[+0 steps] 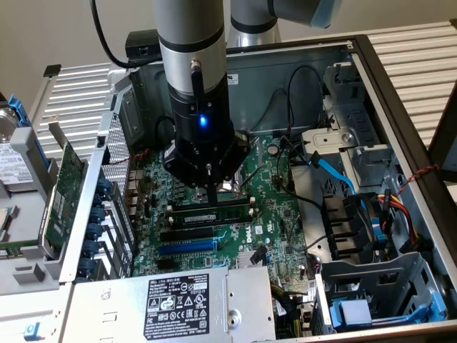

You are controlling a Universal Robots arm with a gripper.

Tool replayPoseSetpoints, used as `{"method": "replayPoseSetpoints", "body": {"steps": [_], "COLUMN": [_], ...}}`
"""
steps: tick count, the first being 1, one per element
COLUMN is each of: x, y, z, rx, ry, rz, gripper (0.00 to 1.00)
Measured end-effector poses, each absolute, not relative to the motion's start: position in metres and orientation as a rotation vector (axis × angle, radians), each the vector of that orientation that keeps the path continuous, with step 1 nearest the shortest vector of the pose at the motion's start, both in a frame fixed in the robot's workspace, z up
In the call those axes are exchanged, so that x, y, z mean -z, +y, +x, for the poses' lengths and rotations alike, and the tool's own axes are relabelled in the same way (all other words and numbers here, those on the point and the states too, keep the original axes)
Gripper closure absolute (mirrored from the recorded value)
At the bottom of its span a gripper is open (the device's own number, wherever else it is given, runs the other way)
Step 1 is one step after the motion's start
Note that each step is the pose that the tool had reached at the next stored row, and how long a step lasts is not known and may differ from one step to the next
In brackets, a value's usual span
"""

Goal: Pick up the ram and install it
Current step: 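Press down the ram until it locks into place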

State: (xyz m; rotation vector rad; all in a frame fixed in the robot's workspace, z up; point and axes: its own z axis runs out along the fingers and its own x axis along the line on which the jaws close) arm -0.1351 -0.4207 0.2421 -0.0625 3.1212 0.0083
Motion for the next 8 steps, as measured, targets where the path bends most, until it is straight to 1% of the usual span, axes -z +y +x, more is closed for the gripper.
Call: {"method": "replayPoseSetpoints", "body": {"steps": [8], "x": [-0.2420], "y": [-0.4207], "z": [-0.1351], "rx": [-0.008], "ry": [3.122], "rz": [-0.003], "gripper": [0.89]}}
